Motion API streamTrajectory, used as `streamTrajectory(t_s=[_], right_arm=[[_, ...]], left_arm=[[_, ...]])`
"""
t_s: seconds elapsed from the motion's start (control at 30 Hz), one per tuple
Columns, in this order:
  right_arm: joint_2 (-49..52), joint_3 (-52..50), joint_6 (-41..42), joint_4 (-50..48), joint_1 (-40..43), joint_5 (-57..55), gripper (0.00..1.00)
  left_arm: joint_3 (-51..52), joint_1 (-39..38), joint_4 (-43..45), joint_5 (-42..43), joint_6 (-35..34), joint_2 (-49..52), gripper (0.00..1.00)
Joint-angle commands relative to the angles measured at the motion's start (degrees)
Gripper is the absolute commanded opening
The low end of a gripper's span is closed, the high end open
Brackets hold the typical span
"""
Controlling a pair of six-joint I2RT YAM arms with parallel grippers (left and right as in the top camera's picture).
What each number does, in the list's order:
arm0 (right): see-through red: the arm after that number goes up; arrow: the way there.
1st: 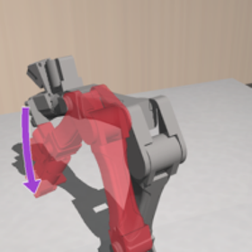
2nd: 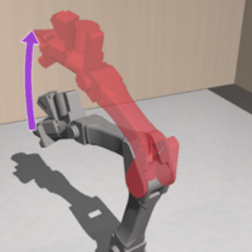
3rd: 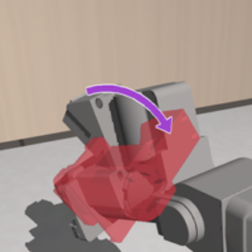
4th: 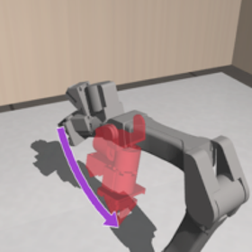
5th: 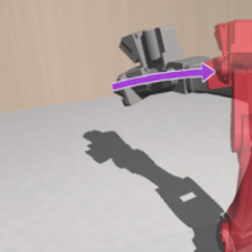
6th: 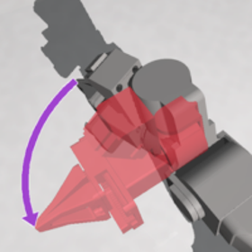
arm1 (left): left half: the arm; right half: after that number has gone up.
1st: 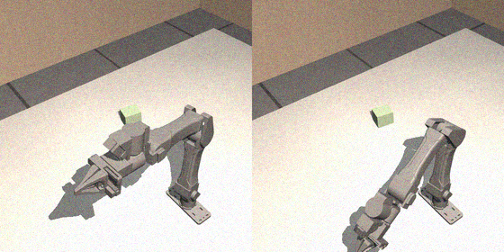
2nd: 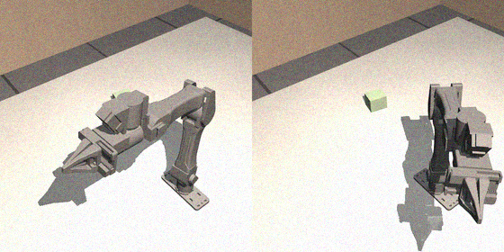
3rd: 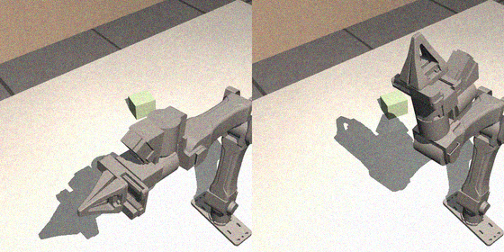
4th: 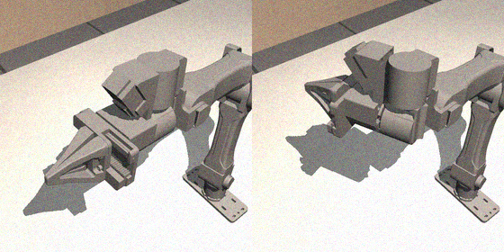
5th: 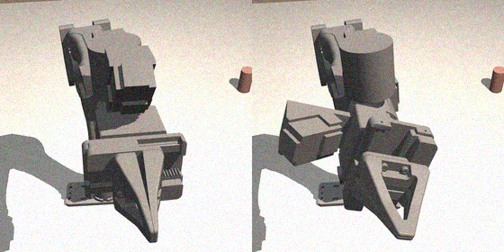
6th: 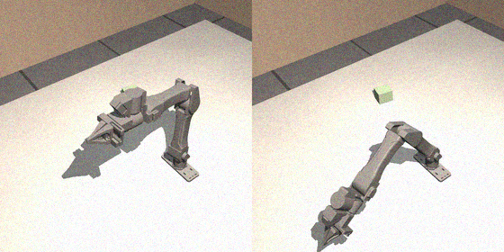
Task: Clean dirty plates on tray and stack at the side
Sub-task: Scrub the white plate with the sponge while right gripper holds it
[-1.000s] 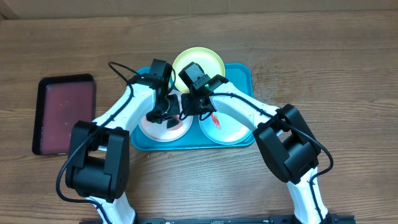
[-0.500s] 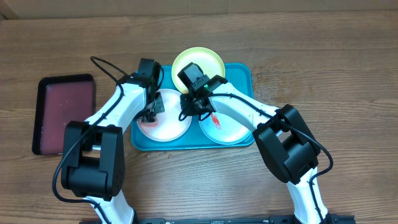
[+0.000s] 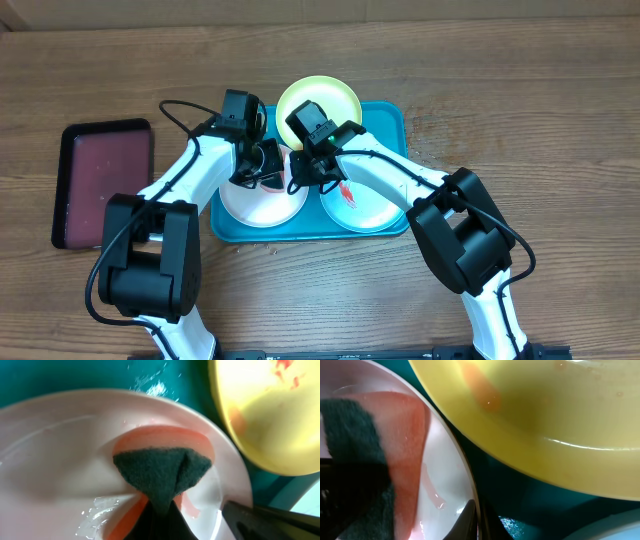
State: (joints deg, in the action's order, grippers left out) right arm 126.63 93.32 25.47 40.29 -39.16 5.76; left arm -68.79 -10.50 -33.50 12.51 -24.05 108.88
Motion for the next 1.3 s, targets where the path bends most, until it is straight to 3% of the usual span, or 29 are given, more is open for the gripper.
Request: streamTrajectory(t_s=[0.0, 0.1, 0.27, 0.43, 0.57, 0.8, 1.17, 1.27], right_arm=[[1.44, 0.37, -0.37, -0.17, -0.37, -1.20, 0.04], [1.44, 0.37, -0.39, -0.11, -0.37, -1.20, 0.04], [1.44, 0.37, -0.39, 0.31, -0.37, -1.20, 0.04], [1.44, 0.37, -0.37, 0.24, -0.37, -1.22, 0.04], [1.44, 0.37, -0.37, 0.02, -0.37, -1.22, 0.04], [1.44, 0.37, -0.37, -0.09, -0.37, -1.20, 0.04], [1.44, 0.37, -0.37, -0.17, -0.37, -1.20, 0.04], [1.44, 0.37, -0.37, -0.07, -0.37, -1.20, 0.04]], left_arm=[[3.56, -0.46, 0.04, 1.97, -0.15, 0.52, 0.04], [5.70, -0.37, -1.36, -1.97, 0.81, 0.52, 0.04], [4.57, 0.55, -8.68, -24.61, 0.66, 0.48, 0.04], [-0.83, 0.96, -17.00, -37.11, -1.99, 0.46, 0.04], [-3.87, 0.81, -17.59, -29.57, -1.84, 0.46, 0.04], [-0.28, -0.07, -11.19, 3.34, -0.22, 0.52, 0.04], [3.28, -3.28, -11.45, 9.35, -0.09, 0.52, 0.04], [3.28, -2.60, -12.55, 18.95, 3.19, 0.50, 0.04]])
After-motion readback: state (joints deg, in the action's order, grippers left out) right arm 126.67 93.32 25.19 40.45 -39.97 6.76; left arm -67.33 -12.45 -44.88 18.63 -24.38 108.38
